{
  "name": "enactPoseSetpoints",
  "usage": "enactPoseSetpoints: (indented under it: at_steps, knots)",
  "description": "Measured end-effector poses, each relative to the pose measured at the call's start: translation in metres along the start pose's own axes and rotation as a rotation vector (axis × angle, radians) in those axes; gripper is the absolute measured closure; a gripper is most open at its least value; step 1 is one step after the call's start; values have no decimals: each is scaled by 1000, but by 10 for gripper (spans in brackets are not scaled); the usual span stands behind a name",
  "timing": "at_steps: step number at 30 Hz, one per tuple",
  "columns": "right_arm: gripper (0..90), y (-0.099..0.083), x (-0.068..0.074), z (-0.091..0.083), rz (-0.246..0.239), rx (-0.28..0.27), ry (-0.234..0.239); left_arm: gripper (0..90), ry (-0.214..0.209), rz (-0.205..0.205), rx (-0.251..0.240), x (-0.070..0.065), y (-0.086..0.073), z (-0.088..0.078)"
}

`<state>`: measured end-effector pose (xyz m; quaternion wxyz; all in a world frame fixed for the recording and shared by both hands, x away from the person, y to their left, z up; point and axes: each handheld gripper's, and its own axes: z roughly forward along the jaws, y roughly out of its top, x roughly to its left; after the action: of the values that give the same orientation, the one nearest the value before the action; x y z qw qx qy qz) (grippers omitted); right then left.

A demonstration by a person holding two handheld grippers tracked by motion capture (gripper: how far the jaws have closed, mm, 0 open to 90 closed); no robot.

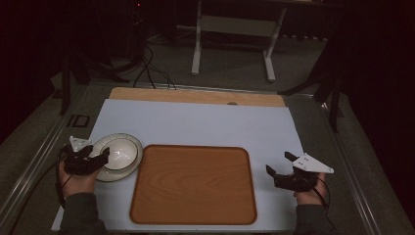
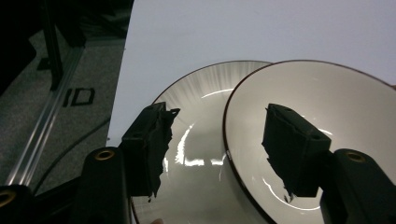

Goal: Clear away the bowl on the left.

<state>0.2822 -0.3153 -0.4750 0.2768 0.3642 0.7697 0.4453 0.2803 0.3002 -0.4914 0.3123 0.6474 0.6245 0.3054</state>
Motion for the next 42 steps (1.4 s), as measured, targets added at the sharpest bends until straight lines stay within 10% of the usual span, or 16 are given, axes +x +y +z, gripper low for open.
enactPoseSetpoints:
  at_steps: [18, 42]
  knots:
    - [142, 0, 0, 1, -6, 3, 0, 651, -42, -34, 134, 0, 0, 16]
    - [142, 0, -1, 2, -6, 17, -3, 771, -160, -112, 165, 2, 2, 26]
